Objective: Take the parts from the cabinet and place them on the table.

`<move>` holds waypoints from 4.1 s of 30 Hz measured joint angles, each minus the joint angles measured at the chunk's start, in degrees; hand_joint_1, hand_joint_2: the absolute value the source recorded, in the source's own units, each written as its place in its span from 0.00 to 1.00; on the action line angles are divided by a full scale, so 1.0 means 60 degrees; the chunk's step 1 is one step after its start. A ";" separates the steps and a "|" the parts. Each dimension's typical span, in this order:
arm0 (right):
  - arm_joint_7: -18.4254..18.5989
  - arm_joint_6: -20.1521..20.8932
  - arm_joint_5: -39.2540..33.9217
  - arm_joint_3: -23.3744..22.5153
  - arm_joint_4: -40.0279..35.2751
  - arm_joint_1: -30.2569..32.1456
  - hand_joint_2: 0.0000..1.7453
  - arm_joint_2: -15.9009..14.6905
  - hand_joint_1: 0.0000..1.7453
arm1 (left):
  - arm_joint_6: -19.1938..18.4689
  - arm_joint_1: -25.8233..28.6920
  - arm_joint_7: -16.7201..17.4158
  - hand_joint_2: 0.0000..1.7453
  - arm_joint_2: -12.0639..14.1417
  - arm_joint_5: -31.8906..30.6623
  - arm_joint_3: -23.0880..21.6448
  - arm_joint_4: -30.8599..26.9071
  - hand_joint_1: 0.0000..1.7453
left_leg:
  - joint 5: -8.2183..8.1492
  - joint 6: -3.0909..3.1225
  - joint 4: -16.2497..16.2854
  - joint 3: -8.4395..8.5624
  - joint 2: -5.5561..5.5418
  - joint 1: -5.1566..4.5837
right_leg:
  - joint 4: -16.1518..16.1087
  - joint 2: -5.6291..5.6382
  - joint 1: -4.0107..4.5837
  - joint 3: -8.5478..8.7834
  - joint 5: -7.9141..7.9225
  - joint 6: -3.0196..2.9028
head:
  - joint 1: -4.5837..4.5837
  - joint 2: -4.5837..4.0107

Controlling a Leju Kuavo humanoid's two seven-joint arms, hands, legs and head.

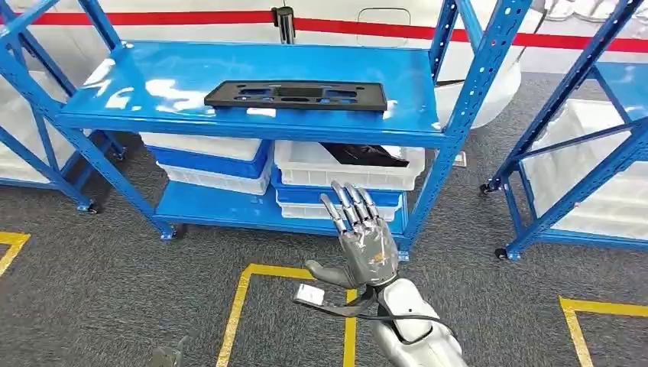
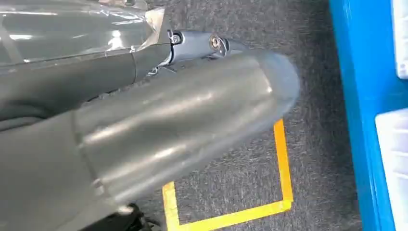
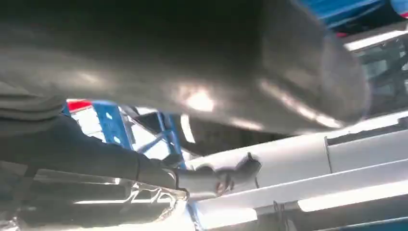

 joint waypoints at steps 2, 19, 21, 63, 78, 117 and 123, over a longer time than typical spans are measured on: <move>0.0000 -0.0004 -0.0022 0.0018 0.0033 0.0005 0.00 0.0007 0.00 | 0.0018 0.0000 0.0000 0.00 -0.0015 0.0000 0.0000 0.0014 0.00 | -0.0006 -0.0050 -0.0046 0.0040 0.0026 0.0080 | 0.0045 0.0015 0.0090 -0.0019 -0.0068 -0.0155 | -0.0047 0.0000; -0.0018 -0.0080 -0.0215 0.0171 0.0287 -0.0214 0.00 0.0084 0.00 | 0.0124 -0.0086 0.0000 0.00 0.0026 0.0011 0.0022 0.0091 0.00 | 0.0696 0.0802 -0.0140 -0.0635 0.0101 -0.0365 | -0.0227 0.0003 0.0593 0.0606 -0.0560 -0.0571 | -0.0091 0.0000; -0.0022 -0.0098 -0.0222 0.0182 0.0306 -0.0289 0.00 0.0077 0.00 | 0.0120 -0.0121 -0.0007 0.00 0.0011 0.0011 0.0022 0.0091 0.00 | 0.0692 0.0806 -0.0290 -0.0426 0.0102 -0.0384 | 0.0589 -0.0036 0.0551 0.0249 -0.0845 -0.0592 | -0.0083 0.0000; -0.0004 -0.0164 0.0375 -0.0262 0.0437 0.0216 1.00 0.0324 0.00 | 0.0266 -0.0199 0.0004 0.00 -0.0186 0.0018 0.0174 0.0419 0.00 | 0.0192 0.0459 -0.0101 -0.0121 0.0003 -0.0375 | -0.0374 -0.0049 0.0466 0.0072 0.0237 -0.0492 | -0.0138 0.0000; 0.0047 -0.0164 0.0292 -0.0270 0.0576 0.0006 1.00 0.0466 0.00 | 0.0215 -0.0129 0.0000 0.00 -0.0219 0.0015 0.0262 0.0412 0.00 | 0.0476 0.0046 0.0036 -0.0545 0.0016 -0.0027 | -0.0575 -0.0009 0.0311 0.0632 -0.0142 -0.0312 | -0.0193 0.0000; 0.0998 -0.0164 0.0412 -0.0179 0.0568 0.0098 1.00 0.0353 0.00 | 0.0040 -0.0441 0.0000 0.00 -0.0280 -0.0466 0.0284 0.0882 0.00 | 0.0379 0.0514 -0.0039 -0.0340 0.0044 -0.0156 | 0.2278 -0.0058 0.0425 -0.1152 -0.0869 -0.0401 | -0.0112 0.0000; 0.1154 -0.0128 0.0485 -0.0215 0.0554 -0.0339 1.00 0.0408 0.00 | 0.0004 -0.0566 0.0000 0.00 -0.0284 -0.0535 0.0284 0.0987 0.00 | 0.0221 0.0308 -0.0003 -0.0243 0.0014 -0.0245 | -0.0349 -0.0076 0.0459 0.0046 0.0218 -0.0389 | -0.0131 0.0000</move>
